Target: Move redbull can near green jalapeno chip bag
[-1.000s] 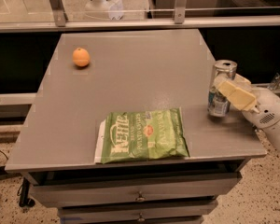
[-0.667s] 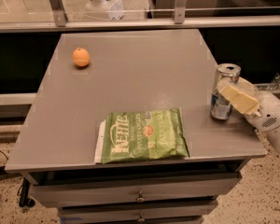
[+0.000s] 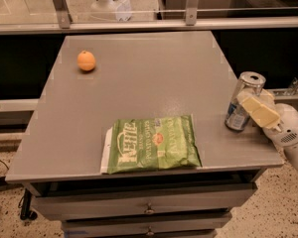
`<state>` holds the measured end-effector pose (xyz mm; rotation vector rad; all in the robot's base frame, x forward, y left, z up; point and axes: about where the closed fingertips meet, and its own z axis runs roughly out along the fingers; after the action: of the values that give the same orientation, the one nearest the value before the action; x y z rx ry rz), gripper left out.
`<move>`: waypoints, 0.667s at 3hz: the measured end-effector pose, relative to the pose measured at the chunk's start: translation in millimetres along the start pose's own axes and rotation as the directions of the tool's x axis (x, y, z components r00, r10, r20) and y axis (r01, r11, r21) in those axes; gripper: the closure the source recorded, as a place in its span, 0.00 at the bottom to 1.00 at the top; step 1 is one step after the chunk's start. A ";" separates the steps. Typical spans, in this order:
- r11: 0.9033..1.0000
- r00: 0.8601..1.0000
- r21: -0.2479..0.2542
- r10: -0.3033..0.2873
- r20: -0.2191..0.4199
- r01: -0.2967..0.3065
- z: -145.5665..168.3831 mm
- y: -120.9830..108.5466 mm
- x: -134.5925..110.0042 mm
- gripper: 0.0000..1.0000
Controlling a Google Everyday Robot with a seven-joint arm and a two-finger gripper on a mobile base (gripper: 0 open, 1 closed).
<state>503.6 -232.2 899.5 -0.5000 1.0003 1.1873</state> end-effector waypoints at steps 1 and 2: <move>1.000 1.000 0.000 0.000 0.000 0.000 1.1 0.4 -2.0 0.83; 1.000 1.000 0.000 0.000 0.000 0.000 1.3 0.5 -2.2 0.59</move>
Offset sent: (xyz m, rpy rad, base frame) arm -0.0188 -0.0037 -0.0070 0.0289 -0.0350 0.0038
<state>503.5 -232.2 902.1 -0.5000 1.0000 1.1874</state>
